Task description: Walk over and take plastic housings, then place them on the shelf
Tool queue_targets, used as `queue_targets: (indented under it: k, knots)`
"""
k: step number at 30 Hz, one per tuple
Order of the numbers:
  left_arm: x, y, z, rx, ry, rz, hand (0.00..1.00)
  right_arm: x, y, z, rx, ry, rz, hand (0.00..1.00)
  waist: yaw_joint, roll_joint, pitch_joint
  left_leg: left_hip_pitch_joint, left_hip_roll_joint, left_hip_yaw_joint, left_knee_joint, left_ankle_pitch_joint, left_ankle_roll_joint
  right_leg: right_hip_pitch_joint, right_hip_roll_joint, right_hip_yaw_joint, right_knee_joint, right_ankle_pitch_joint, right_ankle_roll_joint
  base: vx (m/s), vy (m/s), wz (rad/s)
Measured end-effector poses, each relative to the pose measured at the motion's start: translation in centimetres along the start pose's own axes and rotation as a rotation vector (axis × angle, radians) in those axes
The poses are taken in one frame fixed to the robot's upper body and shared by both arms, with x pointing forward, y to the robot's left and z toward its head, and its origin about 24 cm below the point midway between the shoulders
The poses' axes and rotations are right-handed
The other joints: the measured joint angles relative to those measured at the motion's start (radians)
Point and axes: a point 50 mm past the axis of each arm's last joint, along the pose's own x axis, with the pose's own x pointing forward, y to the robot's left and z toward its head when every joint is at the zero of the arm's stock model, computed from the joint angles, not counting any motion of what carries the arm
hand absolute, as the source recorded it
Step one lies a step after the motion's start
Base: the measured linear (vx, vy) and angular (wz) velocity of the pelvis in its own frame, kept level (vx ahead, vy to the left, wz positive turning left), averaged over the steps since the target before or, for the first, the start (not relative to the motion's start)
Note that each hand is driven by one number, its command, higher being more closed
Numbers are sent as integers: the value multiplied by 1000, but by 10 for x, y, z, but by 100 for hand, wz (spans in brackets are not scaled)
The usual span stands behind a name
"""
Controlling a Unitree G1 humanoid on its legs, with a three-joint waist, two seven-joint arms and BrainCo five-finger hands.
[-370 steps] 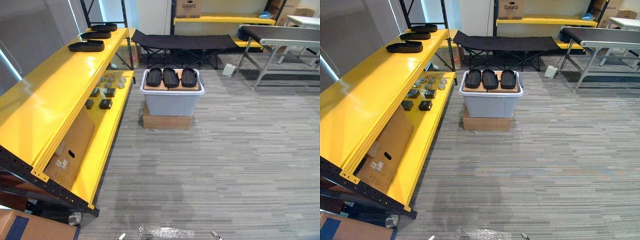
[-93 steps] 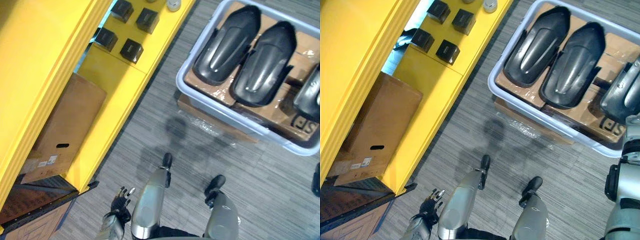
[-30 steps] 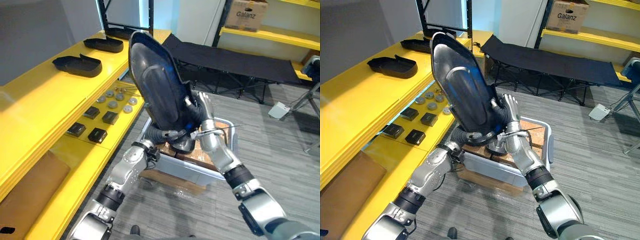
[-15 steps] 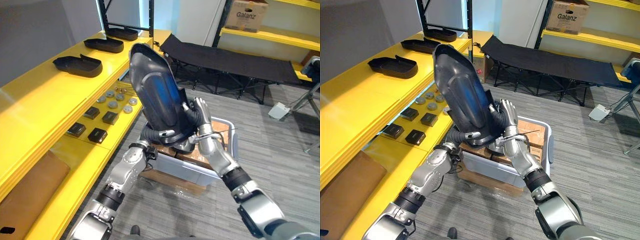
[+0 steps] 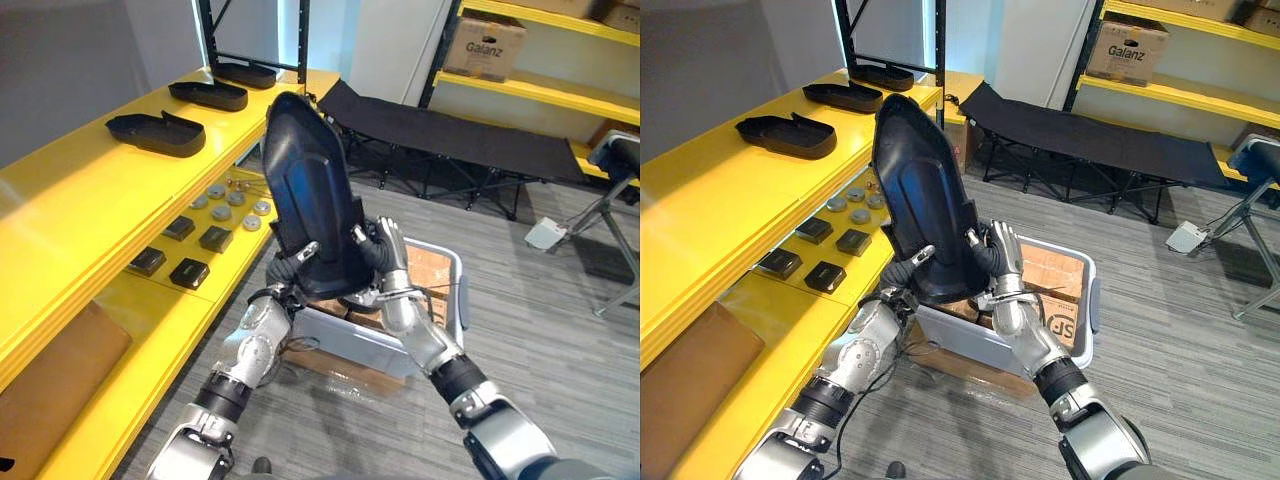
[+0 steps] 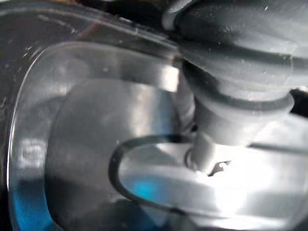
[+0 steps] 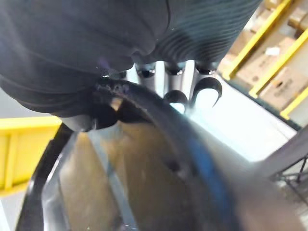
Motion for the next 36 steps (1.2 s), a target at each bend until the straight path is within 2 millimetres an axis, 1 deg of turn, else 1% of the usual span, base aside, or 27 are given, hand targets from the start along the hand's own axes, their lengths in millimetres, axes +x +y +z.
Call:
queue_targets:
  k: [5,10,11,18,21,22,24,26,30,32,33,34,35,36]
  knots:
    - [-2,2,-12,-39,50,-13,100,-7,2,-5,-1,22,10,100,-1,0,0,0,1,0,0,0,0,0,0,0,0,0,0,0,0,0]
    - [-3,3,-17,-44,61,-18,100,-12,3,-8,4,36,9,100,-1,-2,0,0,1,1,0,0,0,0,0,0,0,0,0,0,0,0]
    - [-4,3,-17,-45,64,-18,100,-13,3,-8,7,39,9,0,-2,-2,0,0,1,2,0,0,0,0,-1,0,0,0,0,0,0,0]
    - [-4,-1,-18,-67,39,-41,100,-16,2,-2,80,42,-13,0,-4,-9,0,0,5,4,0,0,-1,-1,-1,0,0,0,0,0,0,0]
    - [-4,-2,-17,-66,31,-59,100,-22,3,-2,139,54,-17,0,-4,-17,0,0,5,7,0,-1,-1,-1,-2,1,0,-1,0,0,0,0]
    - [-4,-2,-17,-58,23,-68,100,-26,4,0,189,59,-25,0,-4,-21,0,0,6,10,0,-1,-1,-2,-1,1,0,-1,0,0,0,0]
    - [-4,-3,-13,-32,0,-76,100,-31,4,1,253,73,-48,0,-4,-23,1,0,6,11,0,-1,-1,-2,-2,2,0,-1,0,0,0,0]
    - [-11,-9,-2,2,-64,-107,100,-36,0,5,338,73,-93,0,-8,-24,2,0,6,14,0,-1,-1,-3,-2,4,0,-1,0,0,0,0]
    - [-17,-15,11,42,-157,-102,100,-40,-6,5,416,64,-96,0,-9,-24,2,1,7,16,0,-1,-1,-3,-1,6,0,-2,0,0,0,0]
    - [-21,-10,17,106,-210,-66,100,-44,-13,2,457,76,-92,0,-10,-24,2,2,6,17,0,-1,-1,-4,0,5,1,-4,-2,0,0,0]
    - [-25,-4,19,154,-244,-15,100,-45,-19,-1,499,79,-90,0,-13,-24,2,2,6,20,0,-1,-1,-6,2,6,3,-5,-2,-6,0,-5]
    - [-28,6,20,210,-274,54,100,-45,-30,-5,546,92,-127,0,-16,-23,3,2,5,22,0,-1,-1,-12,2,9,7,-7,-2,-13,3,-7]
    - [-31,13,21,231,-285,94,100,-45,-36,-8,577,99,-149,0,-18,-22,3,2,5,26,0,-1,-1,-17,1,12,12,-9,-3,-20,12,-11]
    - [-36,28,20,259,-297,170,100,-44,-49,-13,626,107,-195,0,-24,-20,4,2,5,31,0,-2,-1,-22,0,18,17,-13,-7,-18,18,-15]
